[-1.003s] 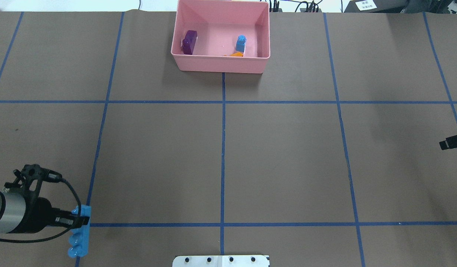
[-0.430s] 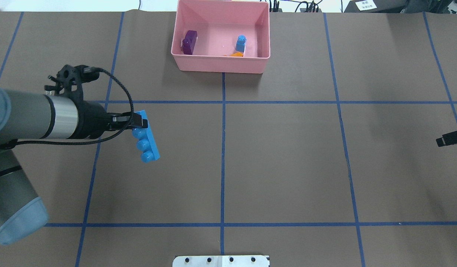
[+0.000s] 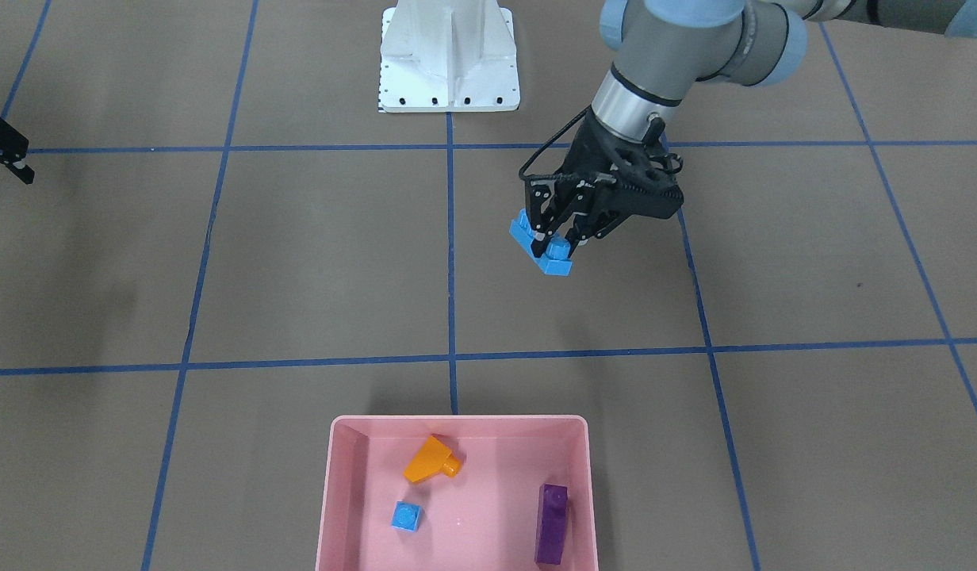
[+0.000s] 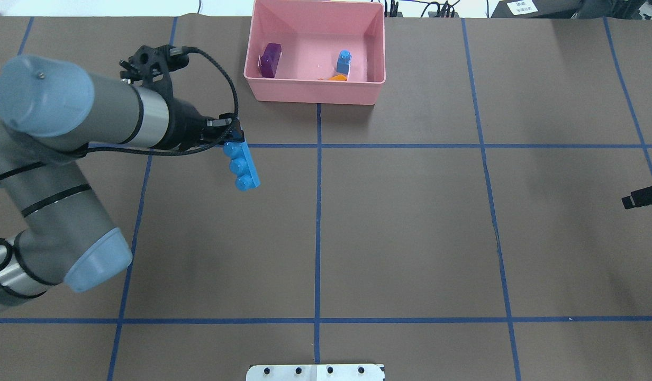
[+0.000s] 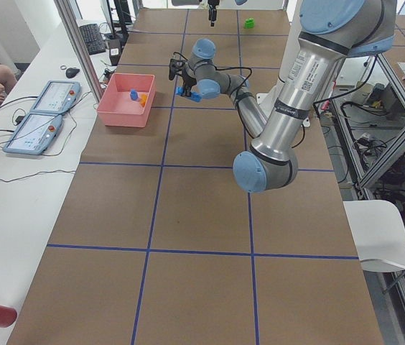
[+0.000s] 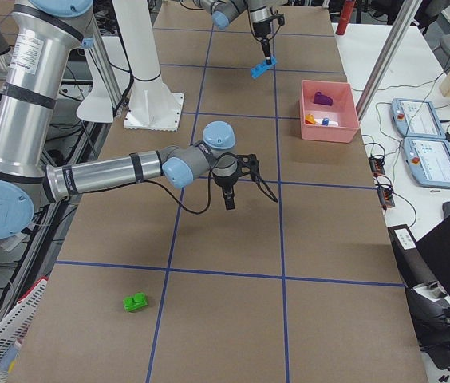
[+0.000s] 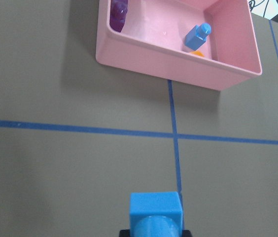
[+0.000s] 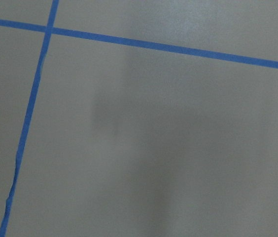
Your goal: Put all blocks into box
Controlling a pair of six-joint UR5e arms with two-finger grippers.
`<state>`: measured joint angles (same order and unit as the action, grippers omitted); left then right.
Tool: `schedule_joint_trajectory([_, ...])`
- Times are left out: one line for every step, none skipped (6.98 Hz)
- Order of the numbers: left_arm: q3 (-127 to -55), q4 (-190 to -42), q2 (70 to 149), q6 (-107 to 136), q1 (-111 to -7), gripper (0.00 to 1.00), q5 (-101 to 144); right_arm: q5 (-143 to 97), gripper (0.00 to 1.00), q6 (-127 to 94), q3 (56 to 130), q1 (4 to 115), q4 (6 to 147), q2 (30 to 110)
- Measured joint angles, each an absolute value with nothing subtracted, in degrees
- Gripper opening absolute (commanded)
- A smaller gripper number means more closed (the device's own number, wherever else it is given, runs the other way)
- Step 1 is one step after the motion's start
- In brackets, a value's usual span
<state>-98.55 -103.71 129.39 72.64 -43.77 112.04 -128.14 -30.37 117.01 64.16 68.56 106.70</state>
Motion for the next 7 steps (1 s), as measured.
schedule_joint_trajectory([-89.41,-101.36,136.6,70.04,-46.75,0.0,117.6,-128.14,0.99,-30.39,117.0,64.16,68.56,106.7])
schedule_joint_trajectory([-80.44,-100.49,142.88,67.69,-49.46,0.0,122.54,-128.14,0.99,-30.4,116.99,64.16,68.56,106.7])
schedule_joint_trajectory([-72.0,-100.22,148.49,66.34,-51.37,0.0,125.25,-128.14,0.99,-30.41,116.98,64.16,68.56,106.7])
schedule_joint_trajectory([-63.87,-100.22,153.8,65.79,-52.86,0.0,126.3,-128.14,0.99,-30.41,116.98,64.16,68.55,106.7])
schedule_joint_trajectory([-56.65,-100.49,158.28,65.63,-54.21,0.0,126.57,-128.14,0.99,-30.41,116.98,64.16,68.53,106.72])
schedule_joint_trajectory([-51.36,-101.59,160.95,65.66,-55.0,0.0,126.48,-128.16,0.99,-30.31,116.96,64.18,68.51,106.8])
schedule_joint_trajectory([-45.68,-104.53,163.07,65.91,-55.37,0.0,125.94,-128.22,0.99,-29.8,116.96,64.32,68.51,107.04])
